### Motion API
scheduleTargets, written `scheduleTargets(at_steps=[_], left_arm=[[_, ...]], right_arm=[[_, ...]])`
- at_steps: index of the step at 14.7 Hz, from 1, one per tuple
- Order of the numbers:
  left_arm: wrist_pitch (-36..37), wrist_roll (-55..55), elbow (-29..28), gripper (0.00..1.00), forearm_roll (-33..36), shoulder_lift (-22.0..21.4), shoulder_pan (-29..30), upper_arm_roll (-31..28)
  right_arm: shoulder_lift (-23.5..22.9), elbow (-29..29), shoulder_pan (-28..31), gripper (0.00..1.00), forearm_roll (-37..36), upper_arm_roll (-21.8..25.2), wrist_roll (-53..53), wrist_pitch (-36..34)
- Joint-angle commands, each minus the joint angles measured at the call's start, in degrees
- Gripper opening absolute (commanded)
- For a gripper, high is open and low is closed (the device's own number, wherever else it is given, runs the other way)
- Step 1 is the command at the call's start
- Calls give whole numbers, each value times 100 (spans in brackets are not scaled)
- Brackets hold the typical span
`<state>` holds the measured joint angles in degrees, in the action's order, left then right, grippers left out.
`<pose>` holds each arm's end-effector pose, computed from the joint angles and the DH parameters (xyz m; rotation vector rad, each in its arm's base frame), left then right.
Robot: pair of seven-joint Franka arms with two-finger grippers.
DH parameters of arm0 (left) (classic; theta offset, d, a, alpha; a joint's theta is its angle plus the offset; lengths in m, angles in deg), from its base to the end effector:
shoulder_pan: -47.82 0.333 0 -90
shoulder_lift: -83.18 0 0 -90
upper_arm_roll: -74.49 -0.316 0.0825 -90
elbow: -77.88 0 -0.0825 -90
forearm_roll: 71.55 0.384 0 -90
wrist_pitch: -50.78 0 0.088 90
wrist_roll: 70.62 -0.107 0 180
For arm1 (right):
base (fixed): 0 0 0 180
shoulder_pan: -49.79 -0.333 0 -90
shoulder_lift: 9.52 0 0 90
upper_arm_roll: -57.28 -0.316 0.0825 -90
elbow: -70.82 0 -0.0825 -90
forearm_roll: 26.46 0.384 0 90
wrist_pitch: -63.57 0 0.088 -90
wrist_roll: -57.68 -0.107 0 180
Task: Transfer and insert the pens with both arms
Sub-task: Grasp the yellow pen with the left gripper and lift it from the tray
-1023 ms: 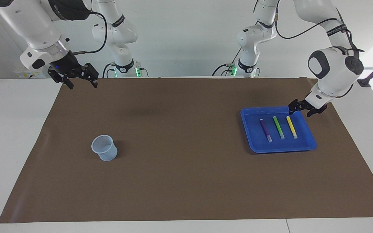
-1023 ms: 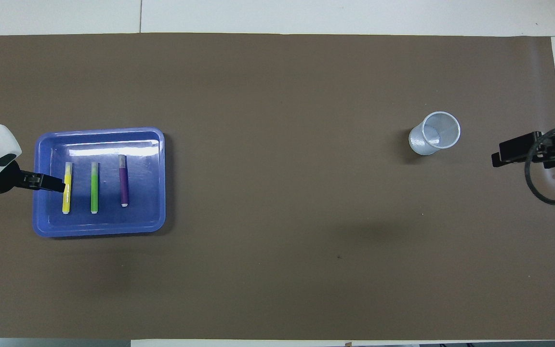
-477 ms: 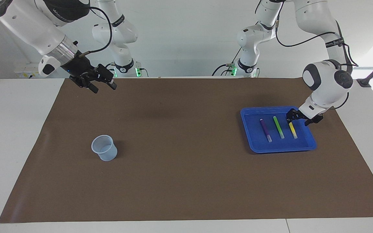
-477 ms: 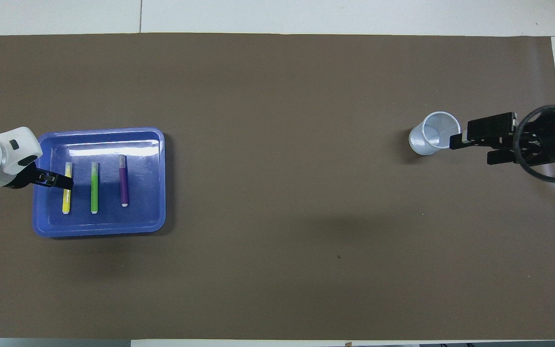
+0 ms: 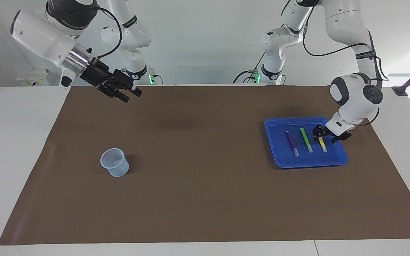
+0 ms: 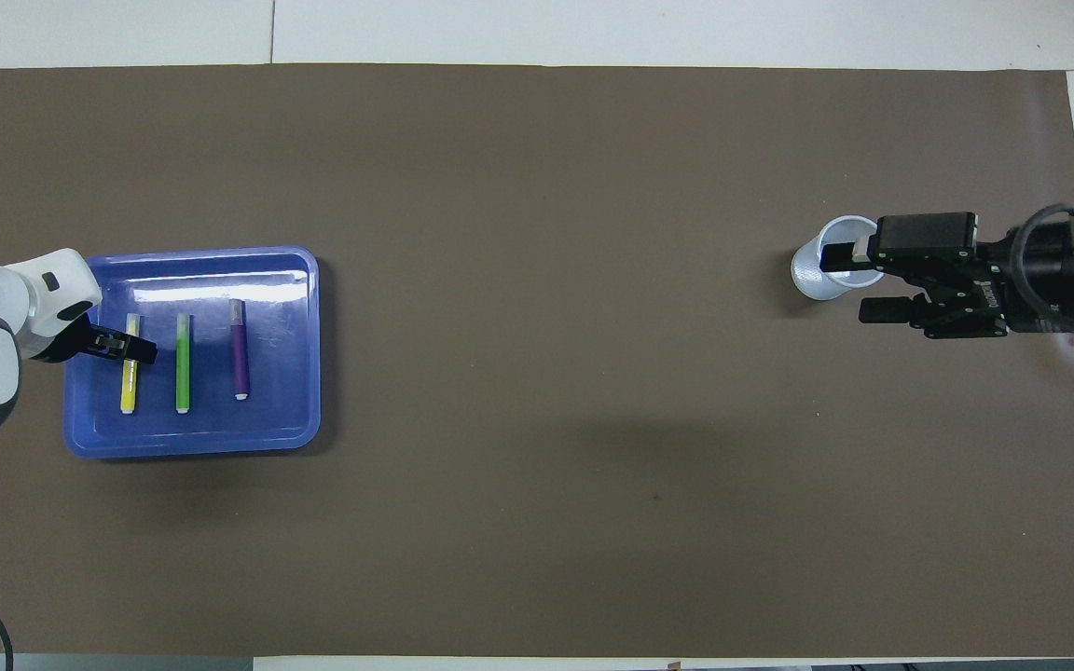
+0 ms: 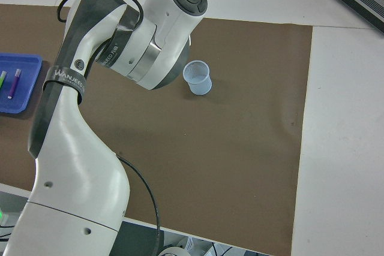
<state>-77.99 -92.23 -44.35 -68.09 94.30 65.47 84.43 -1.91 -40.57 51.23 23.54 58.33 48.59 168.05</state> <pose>0.5516 0.0775 0.3114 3.1010 -0.4375 -0.1206 0.5310 0.0390 0.5683 -2.2425 0.4883 0.0461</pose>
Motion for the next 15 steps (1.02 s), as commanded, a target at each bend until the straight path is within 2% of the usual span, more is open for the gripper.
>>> scheduleTargets(at_steps=[1, 6, 9, 12, 15], left_arm=[[-165, -10, -108, 79, 85, -14, 46, -9], [-332, 438, -267, 76, 85, -23, 116, -1], [-384, 623, -267, 71, 76, -14, 169, 8], [-446, 693, -267, 59, 67, -5, 169, 8], [-464, 799, -267, 46, 67, 13, 160, 8]], right_arm=[[-215, -129, -205, 100, 396, -8, 169, 265], [-664, -146, -1074, 100, 423, -8, 364, 1406], [-665, -146, -1173, 100, 616, -8, 276, 1513], [-595, -339, -1190, 100, 1115, -8, 276, 1531], [-568, -375, -1338, 100, 1214, -8, 311, 1505]])
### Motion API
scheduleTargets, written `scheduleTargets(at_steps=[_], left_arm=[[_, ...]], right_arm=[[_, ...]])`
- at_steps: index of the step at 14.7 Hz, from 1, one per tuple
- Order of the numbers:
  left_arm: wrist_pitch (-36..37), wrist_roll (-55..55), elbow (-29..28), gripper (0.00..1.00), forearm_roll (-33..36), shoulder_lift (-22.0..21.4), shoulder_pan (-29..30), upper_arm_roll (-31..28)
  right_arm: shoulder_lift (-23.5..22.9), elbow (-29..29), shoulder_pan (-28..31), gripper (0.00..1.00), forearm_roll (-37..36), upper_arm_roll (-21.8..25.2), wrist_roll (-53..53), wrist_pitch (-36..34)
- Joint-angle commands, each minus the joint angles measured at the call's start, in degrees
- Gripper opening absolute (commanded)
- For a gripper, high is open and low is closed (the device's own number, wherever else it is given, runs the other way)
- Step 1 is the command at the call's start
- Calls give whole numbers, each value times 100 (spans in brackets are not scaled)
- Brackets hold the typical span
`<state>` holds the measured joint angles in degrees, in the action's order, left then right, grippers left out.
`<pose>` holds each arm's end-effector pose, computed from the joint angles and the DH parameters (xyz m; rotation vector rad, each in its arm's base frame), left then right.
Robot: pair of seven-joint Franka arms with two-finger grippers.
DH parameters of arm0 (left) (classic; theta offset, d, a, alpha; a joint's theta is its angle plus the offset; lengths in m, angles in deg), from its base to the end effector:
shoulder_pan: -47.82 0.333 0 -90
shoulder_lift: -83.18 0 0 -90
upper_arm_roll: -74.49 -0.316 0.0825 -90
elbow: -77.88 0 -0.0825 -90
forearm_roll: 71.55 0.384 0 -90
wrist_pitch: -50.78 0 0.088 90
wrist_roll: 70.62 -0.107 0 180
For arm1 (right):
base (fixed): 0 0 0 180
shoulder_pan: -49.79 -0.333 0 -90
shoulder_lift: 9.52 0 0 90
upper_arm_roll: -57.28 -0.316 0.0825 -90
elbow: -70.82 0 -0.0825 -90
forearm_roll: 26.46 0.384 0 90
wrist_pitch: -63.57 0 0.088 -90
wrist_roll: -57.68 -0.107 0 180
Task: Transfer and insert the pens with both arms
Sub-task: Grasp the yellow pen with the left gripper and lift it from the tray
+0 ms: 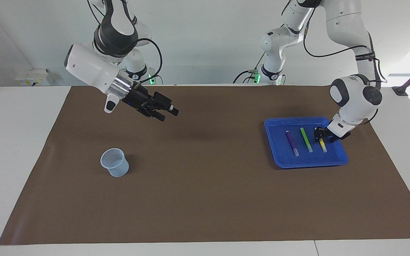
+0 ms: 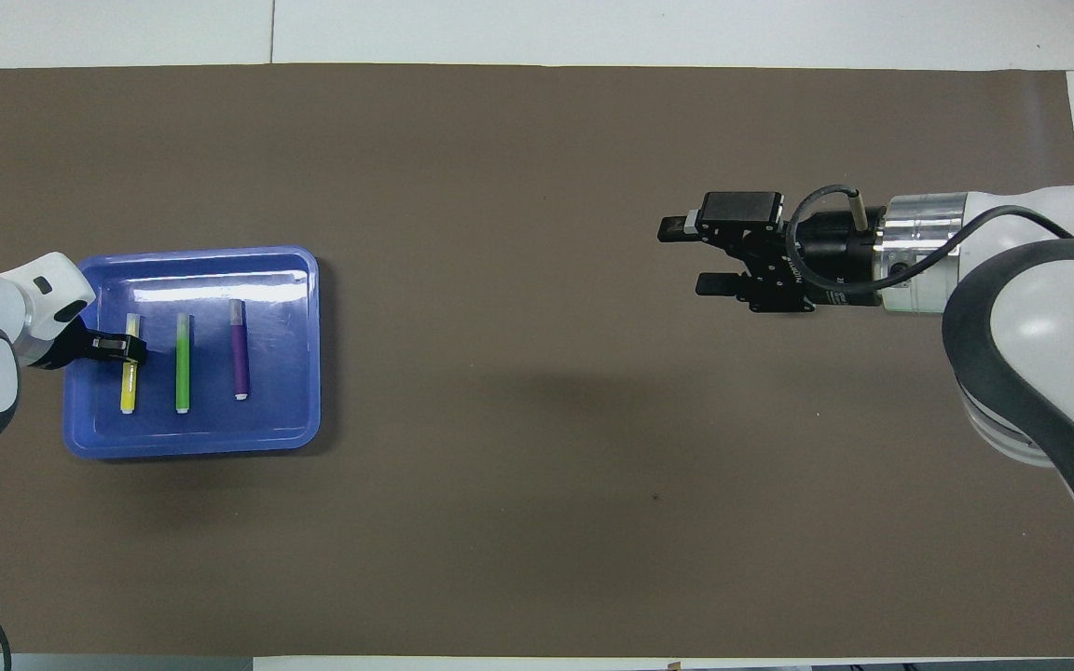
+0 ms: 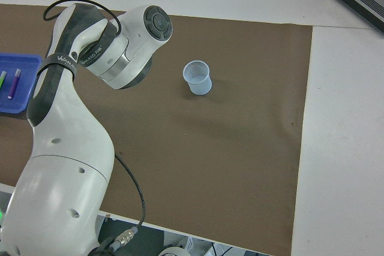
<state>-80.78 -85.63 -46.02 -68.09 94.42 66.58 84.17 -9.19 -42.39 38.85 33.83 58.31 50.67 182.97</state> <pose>0.5459 0.0893 0.3021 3.1307 -0.2238 -0.0943 0.5599 0.1419 0.5031 -2.1447 0.4922 0.0437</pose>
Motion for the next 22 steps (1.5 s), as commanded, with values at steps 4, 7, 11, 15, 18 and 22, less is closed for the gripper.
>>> scheduleTargets(at_steps=[4, 7, 11, 15, 18, 22], left_arm=[[-247, 139, -91, 27, 67, 9, 22, 34], [-273, 139, -100, 19, 67, 10, 13, 34], [-326, 139, -82, 0, 67, 18, -13, 34], [23, 392, 163, 0, 59, 1, -48, 60], [1374, 831, 1075, 0, -300, -34, -310, 87], [2686, 2069, 2043, 0, -687, -61, -724, 95]], right_arm=[[143, -184, -408, 100, 132, -6, 297, 338], [143, -176, -444, 100, 79, -15, 454, 365], [152, -193, -601, 100, -70, -15, 956, 338], [178, -272, -585, 100, -27, -15, 1606, 242], [187, -281, -629, 100, 35, -6, 1580, 303], [204, -325, -585, 100, 17, -6, 1589, 259]])
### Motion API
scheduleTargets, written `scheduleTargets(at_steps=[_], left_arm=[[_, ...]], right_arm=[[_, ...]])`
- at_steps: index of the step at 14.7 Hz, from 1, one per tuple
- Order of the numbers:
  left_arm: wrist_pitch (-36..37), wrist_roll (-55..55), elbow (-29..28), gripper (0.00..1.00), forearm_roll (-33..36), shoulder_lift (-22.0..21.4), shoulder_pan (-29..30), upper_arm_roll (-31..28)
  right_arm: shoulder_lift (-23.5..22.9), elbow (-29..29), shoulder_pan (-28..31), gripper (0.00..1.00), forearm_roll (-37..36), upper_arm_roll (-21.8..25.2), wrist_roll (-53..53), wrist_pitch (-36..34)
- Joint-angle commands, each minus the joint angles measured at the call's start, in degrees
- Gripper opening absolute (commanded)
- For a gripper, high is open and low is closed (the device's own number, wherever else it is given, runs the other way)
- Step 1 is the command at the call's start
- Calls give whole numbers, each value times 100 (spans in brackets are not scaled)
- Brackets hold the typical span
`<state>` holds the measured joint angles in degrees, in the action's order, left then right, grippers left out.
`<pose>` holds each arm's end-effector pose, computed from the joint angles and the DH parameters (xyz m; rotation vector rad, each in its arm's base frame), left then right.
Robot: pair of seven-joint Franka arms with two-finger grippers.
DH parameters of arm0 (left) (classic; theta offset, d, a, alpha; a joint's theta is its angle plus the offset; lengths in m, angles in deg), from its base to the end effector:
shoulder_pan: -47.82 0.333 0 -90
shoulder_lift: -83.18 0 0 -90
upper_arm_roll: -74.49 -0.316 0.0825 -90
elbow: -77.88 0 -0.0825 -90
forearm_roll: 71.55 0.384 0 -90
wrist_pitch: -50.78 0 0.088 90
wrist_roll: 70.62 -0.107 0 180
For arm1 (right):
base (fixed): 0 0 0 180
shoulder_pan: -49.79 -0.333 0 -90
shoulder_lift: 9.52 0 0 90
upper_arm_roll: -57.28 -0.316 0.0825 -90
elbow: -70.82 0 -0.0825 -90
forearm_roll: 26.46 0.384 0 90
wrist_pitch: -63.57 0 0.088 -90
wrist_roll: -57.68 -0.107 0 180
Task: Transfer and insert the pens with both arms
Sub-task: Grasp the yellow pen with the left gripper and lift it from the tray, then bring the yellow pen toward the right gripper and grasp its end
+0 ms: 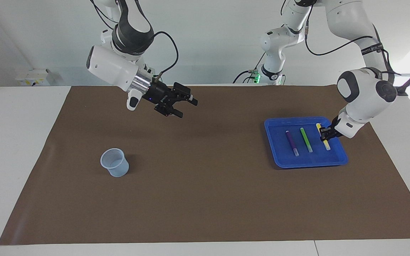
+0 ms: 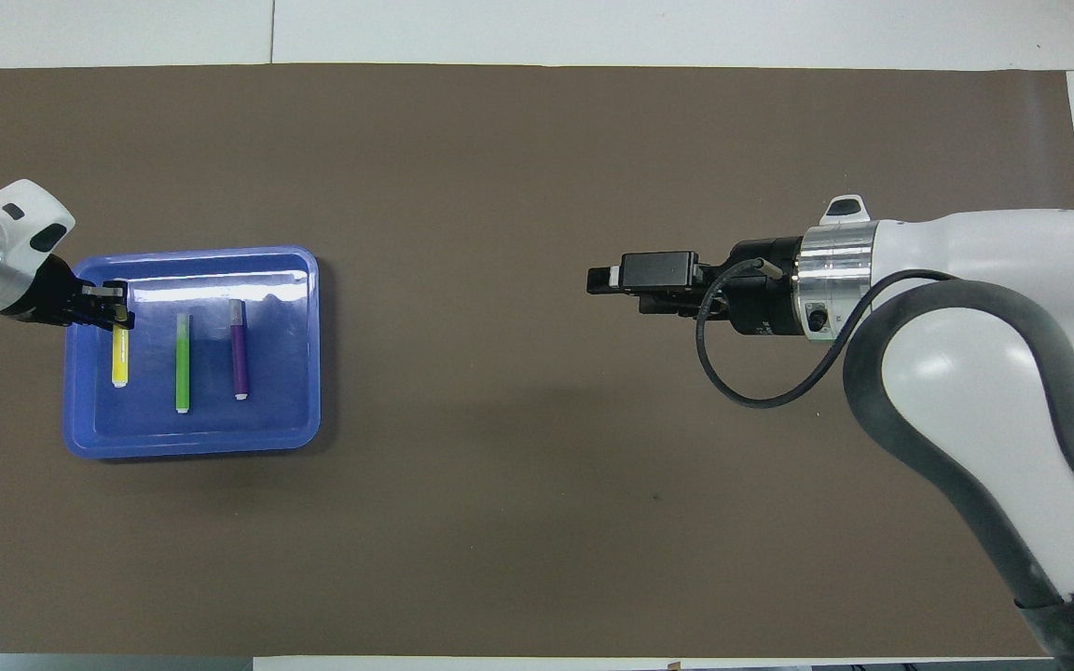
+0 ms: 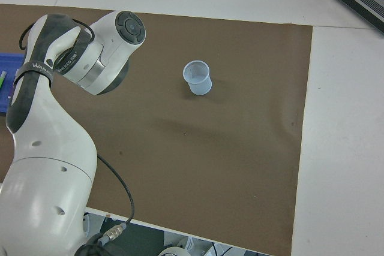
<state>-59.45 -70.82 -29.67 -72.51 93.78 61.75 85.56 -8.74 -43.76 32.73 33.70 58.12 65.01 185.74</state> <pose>0.5880 0.0326 0.4039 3.0792 0.0833 -0.2060 0.5409 0.1968 0.4977 -2.2113 0.1341 -0.0709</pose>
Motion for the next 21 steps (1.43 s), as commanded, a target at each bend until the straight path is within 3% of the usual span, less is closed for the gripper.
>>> scheduleTargets(at_steps=[1, 4, 9, 12, 15, 18, 21], left_arm=[[851, 1044, 636, 0, -438, -5, -355, -35], [1398, 2965, 1015, 0, -1149, -127, -776, -26], [1619, 6026, 876, 0, -2451, -444, -1523, -26], [1252, 7977, 508, 0, -3040, -629, -2042, -26], [532, 8911, -160, 0, -3655, -954, -2420, -35], [-541, 9800, -452, 0, -4121, -1034, -2754, -26], [-684, 9899, -452, 0, -4526, -1034, -2790, -26]], right_arm=[[168, -196, 27, 100, 31, 13, 155, -18], [168, -196, 35, 100, 48, 13, 138, -27], [185, -188, 176, 100, 48, 21, 208, -361], [220, -179, 80, 100, 127, 13, 138, -344], [221, -91, -184, 100, 128, 4, -213, -238], [282, -126, -578, 94, 110, -146, -302, 357], [352, -468, -949, 87, 101, -146, -267, 1140]])
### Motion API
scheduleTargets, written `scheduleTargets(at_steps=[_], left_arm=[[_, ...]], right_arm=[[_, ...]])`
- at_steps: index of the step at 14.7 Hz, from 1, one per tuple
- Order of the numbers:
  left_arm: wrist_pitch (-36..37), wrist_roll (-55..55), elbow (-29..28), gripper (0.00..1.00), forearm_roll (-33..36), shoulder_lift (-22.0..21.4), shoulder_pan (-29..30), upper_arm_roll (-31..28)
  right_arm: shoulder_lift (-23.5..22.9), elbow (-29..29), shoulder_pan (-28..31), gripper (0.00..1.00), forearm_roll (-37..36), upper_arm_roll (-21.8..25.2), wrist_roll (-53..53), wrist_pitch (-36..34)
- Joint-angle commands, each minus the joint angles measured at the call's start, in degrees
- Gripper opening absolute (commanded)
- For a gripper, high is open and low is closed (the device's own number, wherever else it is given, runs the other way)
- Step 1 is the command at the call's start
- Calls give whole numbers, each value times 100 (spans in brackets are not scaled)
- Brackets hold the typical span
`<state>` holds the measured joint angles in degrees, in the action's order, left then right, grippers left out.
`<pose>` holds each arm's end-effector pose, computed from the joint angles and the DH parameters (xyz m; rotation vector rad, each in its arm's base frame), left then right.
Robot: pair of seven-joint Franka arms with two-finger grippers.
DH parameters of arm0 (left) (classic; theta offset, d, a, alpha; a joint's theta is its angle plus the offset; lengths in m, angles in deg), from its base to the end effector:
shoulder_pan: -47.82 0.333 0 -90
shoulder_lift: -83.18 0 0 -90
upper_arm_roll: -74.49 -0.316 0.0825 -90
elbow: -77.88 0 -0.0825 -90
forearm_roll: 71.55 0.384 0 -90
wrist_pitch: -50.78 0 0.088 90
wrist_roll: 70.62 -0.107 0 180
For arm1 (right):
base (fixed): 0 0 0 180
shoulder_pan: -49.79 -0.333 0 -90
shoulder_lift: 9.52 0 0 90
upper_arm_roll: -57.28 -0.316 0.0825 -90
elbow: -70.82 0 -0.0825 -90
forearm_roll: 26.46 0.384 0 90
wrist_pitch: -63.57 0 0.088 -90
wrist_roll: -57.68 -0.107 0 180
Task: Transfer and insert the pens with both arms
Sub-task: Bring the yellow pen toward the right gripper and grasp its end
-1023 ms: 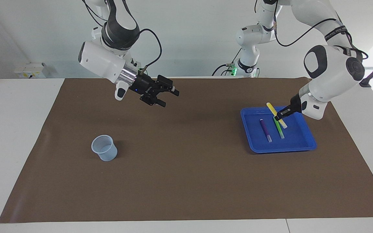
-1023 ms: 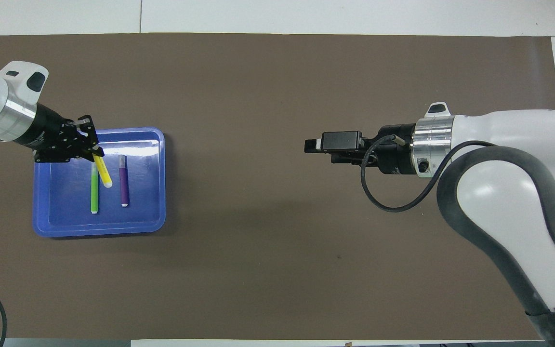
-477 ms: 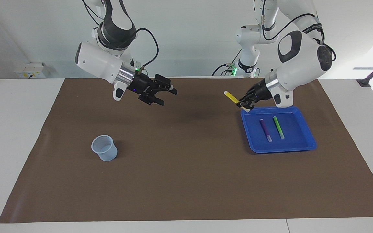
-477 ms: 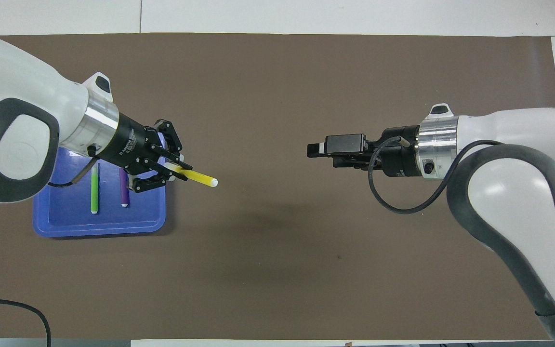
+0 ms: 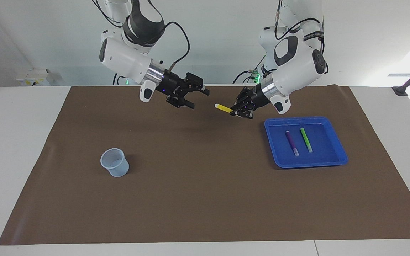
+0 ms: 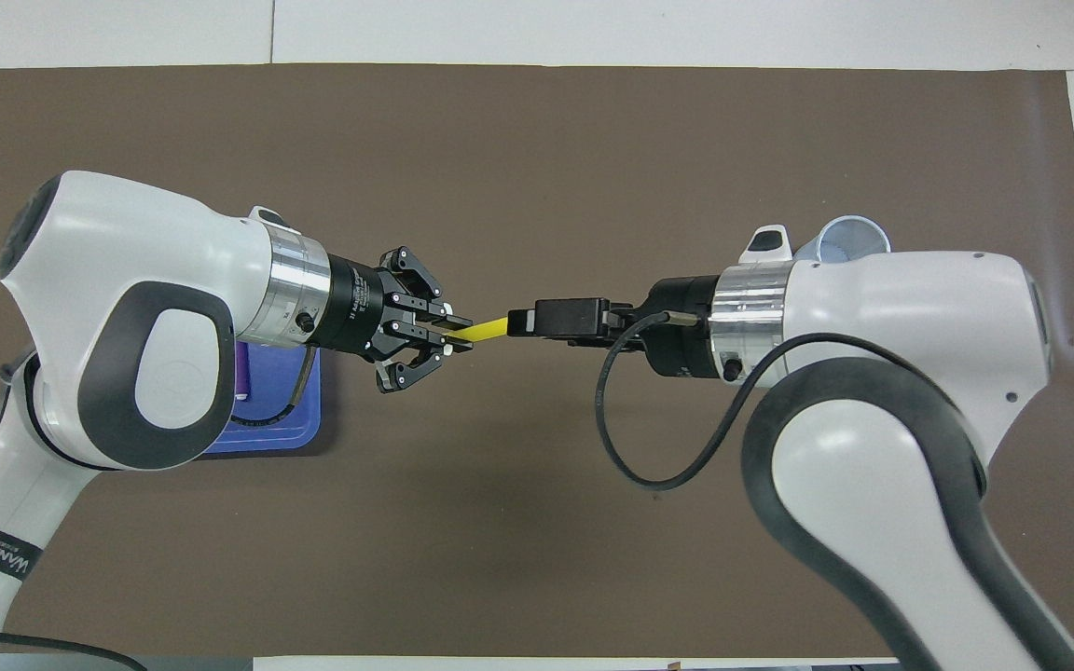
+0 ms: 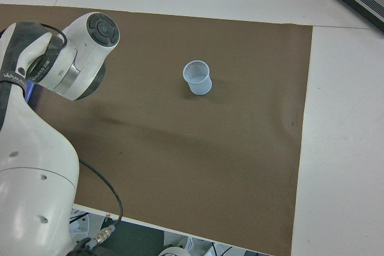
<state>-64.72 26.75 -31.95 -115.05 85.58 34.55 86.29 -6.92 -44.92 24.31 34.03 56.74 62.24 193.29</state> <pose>0.5109 -0.2820 0.4903 1.8568 1.8790 -0.8099 0.5055 0.2721 0.5121 -2.2150 0.0691 -0.1052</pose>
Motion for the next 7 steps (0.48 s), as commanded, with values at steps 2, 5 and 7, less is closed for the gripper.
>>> scheduleTargets(at_steps=[2, 5, 7], left_arm=[[-148, 116, -223, 0, -369, -223, -53, -99], [-218, 81, -293, 0, -449, -249, -79, -90], [-227, 46, -337, 0, -449, -267, -140, -90]], right_arm=[[136, -370, -107, 73, 68, -7, 27, 484], [118, -326, -106, 73, 77, -7, -25, 536], [101, -317, -124, 69, 68, -42, -156, 772]])
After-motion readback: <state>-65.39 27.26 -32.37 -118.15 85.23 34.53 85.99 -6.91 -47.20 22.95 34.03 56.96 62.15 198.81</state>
